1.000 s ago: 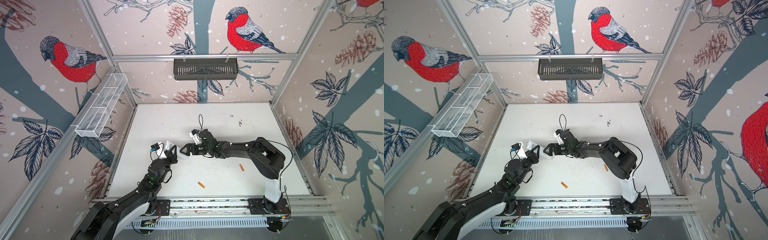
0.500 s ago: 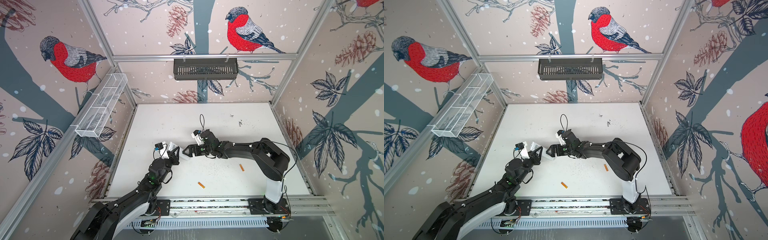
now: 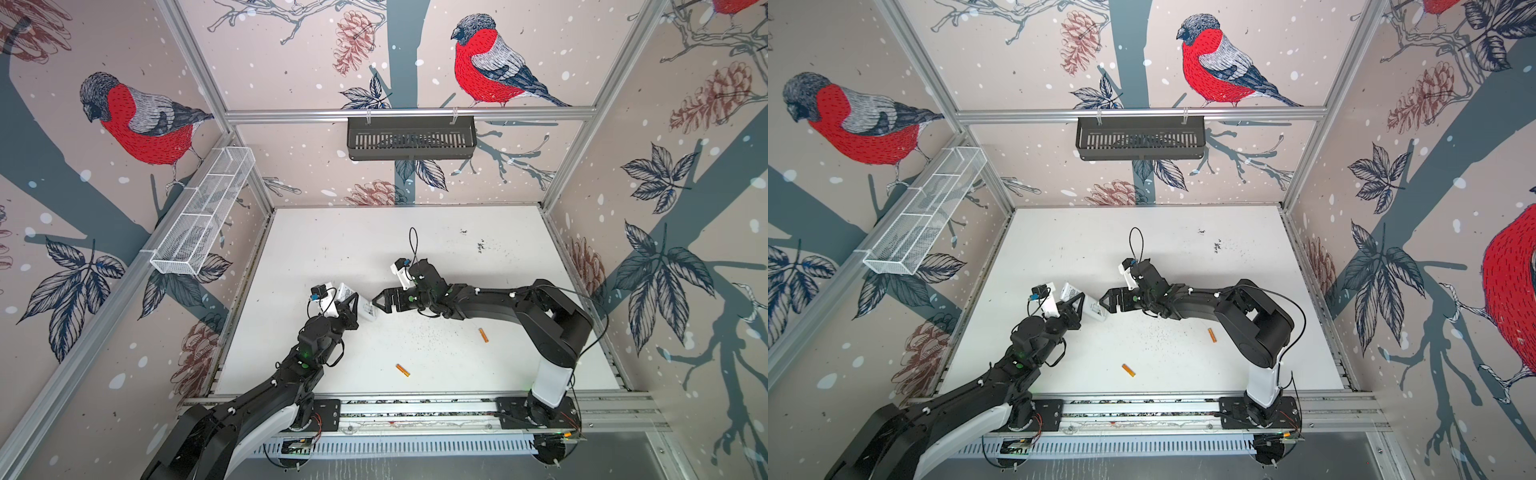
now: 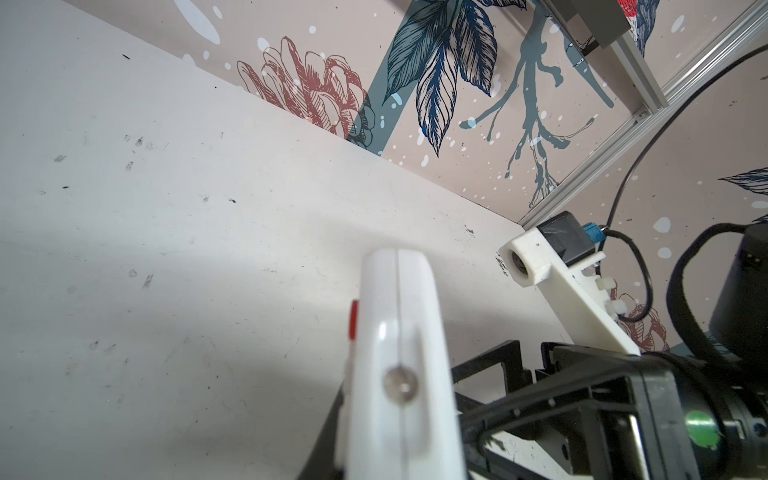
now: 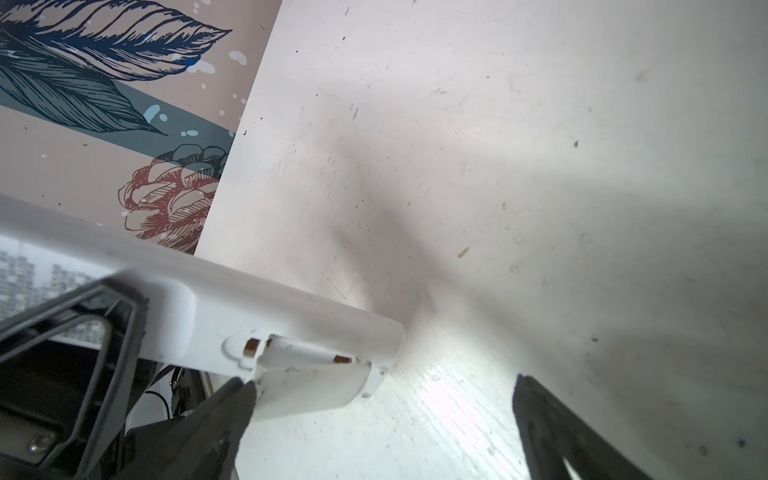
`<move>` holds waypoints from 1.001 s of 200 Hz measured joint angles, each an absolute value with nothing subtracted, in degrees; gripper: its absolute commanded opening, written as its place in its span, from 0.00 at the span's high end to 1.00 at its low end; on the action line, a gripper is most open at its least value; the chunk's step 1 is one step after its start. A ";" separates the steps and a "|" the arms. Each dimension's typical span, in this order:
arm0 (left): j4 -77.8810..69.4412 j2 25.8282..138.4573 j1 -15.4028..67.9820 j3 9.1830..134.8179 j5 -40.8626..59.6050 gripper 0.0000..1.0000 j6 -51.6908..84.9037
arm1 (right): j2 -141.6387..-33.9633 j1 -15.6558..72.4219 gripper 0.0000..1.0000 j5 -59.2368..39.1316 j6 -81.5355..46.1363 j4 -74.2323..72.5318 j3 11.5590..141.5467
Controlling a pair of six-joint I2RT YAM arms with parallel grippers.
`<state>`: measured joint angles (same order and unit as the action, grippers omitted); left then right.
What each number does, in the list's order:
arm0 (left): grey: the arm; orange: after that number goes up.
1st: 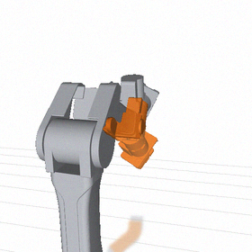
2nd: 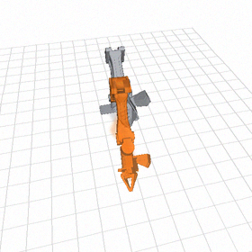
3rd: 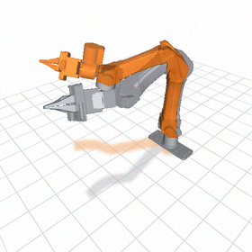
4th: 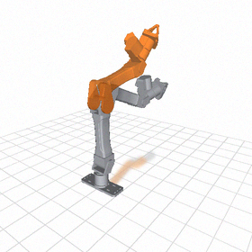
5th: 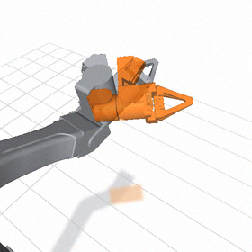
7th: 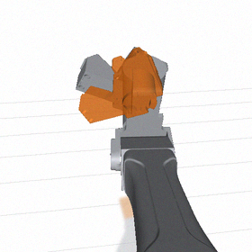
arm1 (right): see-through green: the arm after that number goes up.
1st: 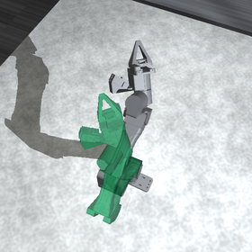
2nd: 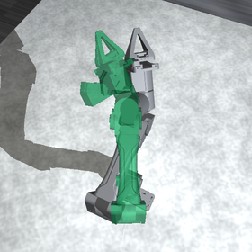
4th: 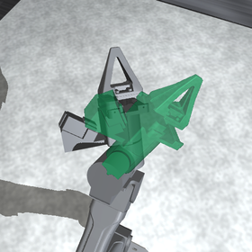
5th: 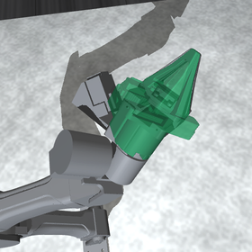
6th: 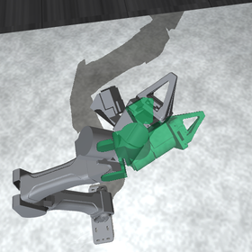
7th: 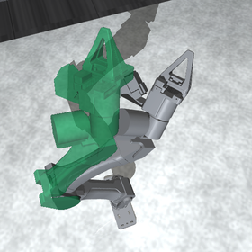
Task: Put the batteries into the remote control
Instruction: 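Grip the battery cover with the right gripper and slide it off the remote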
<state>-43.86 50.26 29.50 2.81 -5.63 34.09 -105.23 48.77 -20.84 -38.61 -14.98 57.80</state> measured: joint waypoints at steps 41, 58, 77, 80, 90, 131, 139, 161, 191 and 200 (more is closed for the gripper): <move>-45.63 51.13 29.50 3.33 -3.95 1.00 34.22 | -106.02 48.64 0.00 -20.51 -37.52 -14.35 60.18; -45.82 51.27 29.50 3.33 -3.84 1.00 34.20 | -106.04 48.64 0.00 -20.53 -37.34 -13.87 60.45; -46.11 51.46 29.50 3.33 -3.60 1.00 34.13 | -105.60 48.58 0.01 -20.43 -37.30 -13.67 60.29; -46.28 51.48 29.50 3.36 -3.60 1.00 34.13 | -105.45 48.56 0.01 -20.38 -37.28 -13.67 60.23; -47.11 51.75 29.50 3.36 -3.53 1.00 34.13 | -104.81 48.53 0.01 -20.38 -37.12 -13.78 59.83; -49.30 53.43 29.50 3.46 -3.66 1.00 34.52 | -101.97 47.97 0.01 -21.12 -35.81 -14.87 57.54; -49.47 53.82 29.50 3.51 -3.64 1.00 34.52 | -101.58 47.83 0.00 -21.32 -35.62 -15.16 57.17; -50.09 54.37 29.50 3.66 -3.60 1.00 34.63 | -100.57 47.51 0.00 -22.31 -34.50 -15.97 56.31; -50.50 54.26 29.50 3.95 -3.18 1.00 34.72 | -99.74 47.48 0.01 -24.23 -32.64 -18.00 55.35; -50.43 53.98 29.45 4.23 -2.92 1.00 34.72 | -99.66 47.48 0.02 -24.93 -31.64 -18.28 55.02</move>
